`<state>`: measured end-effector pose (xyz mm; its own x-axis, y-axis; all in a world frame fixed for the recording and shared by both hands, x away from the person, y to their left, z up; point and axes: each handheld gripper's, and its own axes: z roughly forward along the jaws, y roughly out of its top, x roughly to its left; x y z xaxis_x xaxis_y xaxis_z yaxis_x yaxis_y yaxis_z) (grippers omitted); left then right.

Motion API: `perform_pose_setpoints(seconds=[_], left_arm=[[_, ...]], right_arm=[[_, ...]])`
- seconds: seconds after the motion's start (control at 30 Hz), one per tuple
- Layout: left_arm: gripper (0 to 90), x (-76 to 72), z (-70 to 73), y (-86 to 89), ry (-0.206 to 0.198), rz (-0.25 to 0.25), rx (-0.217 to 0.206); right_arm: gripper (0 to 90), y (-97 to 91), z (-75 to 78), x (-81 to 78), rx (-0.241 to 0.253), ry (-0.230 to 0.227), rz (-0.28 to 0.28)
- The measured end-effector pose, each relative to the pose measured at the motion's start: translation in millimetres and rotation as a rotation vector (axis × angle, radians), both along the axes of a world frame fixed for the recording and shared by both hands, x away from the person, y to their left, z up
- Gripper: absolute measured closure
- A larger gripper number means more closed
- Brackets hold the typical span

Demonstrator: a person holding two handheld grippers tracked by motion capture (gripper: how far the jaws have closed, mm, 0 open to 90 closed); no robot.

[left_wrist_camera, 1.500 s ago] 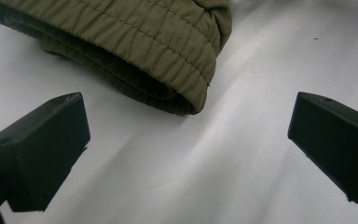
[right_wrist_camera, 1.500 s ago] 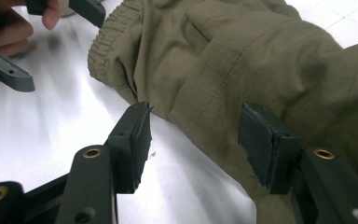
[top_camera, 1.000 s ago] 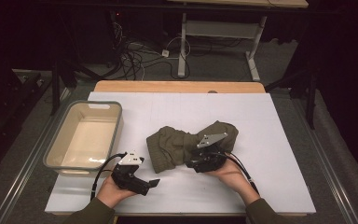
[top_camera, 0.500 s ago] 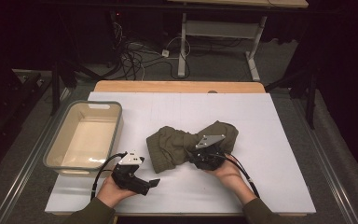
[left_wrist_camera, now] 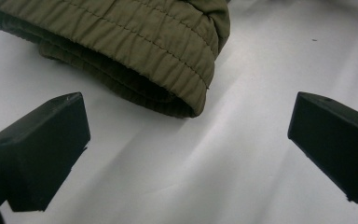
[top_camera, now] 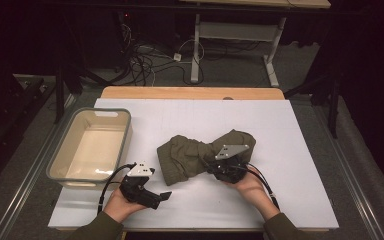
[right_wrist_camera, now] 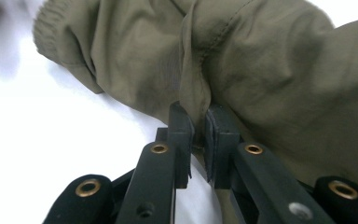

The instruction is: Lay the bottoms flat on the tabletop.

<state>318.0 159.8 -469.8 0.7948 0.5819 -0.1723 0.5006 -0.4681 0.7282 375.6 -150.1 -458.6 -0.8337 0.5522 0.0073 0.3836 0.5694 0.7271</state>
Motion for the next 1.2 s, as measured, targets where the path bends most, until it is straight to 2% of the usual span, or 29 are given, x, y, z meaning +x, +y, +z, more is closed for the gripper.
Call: perform_pose_setpoints(seconds=[0.4, 0.7, 1.2], left_arm=[[0.0, 0.1, 0.3, 0.4, -0.001, 0.001, 0.003], [0.0, 0.7, 0.3, 0.5, 0.0, 0.003, -0.001], [0.0, 1.0, 0.2, 0.6, 0.002, 0.001, -0.001]], right_arm=[[83.2, -21.9, 14.7, -3.0, 0.086, 0.004, -0.02], [83.3, -36.4, 24.7, -3.4, 0.117, -0.012, -0.046], [83.7, -56.1, 32.7, -0.4, 0.148, -0.034, -0.095]])
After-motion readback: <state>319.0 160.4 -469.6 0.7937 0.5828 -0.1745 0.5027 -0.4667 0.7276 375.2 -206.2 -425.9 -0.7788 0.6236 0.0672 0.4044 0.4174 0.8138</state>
